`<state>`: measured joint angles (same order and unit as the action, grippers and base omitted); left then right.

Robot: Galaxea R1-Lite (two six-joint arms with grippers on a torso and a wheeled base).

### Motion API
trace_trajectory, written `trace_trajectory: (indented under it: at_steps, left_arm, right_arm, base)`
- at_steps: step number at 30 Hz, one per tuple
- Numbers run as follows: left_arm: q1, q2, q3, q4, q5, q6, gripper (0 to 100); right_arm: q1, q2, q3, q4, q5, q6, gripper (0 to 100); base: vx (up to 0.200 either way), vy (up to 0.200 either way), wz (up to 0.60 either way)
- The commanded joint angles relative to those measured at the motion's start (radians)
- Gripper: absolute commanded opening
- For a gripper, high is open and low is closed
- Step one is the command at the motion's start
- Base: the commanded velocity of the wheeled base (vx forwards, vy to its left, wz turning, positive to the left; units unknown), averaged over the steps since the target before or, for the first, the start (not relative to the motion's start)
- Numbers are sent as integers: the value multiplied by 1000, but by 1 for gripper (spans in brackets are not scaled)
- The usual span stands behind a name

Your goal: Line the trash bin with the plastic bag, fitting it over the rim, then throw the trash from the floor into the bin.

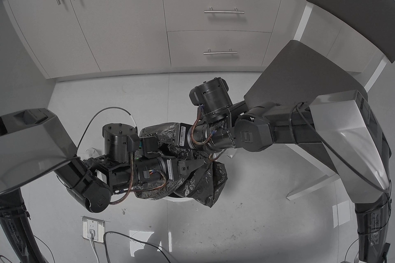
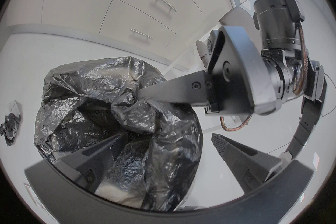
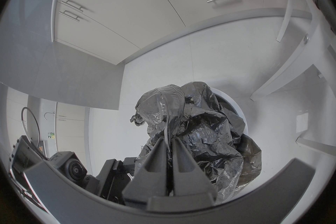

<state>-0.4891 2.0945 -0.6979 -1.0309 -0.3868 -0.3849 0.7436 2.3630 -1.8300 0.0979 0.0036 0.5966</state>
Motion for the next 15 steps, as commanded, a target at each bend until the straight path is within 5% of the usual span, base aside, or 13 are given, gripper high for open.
trace_trajectory:
  at_steps: [1,3,4,15]
  left_arm:
    - [0,18,-22,0,0,-25,100]
    - [0,21,-22,0,0,-29,100]
    - [0,21,-22,0,0,-29,100]
    - [0,22,-25,-5,-1,-83,100]
  right_arm:
    - [2,1,0,-3,-1,0,0]
    - [2,-1,0,-3,-1,0,0]
    - [2,-1,0,-3,-1,0,100]
    - [5,-8,0,-6,-2,6,100]
  base:
    - [0,0,0]
    - [0,0,0]
    - [0,0,0]
    - [0,0,0]
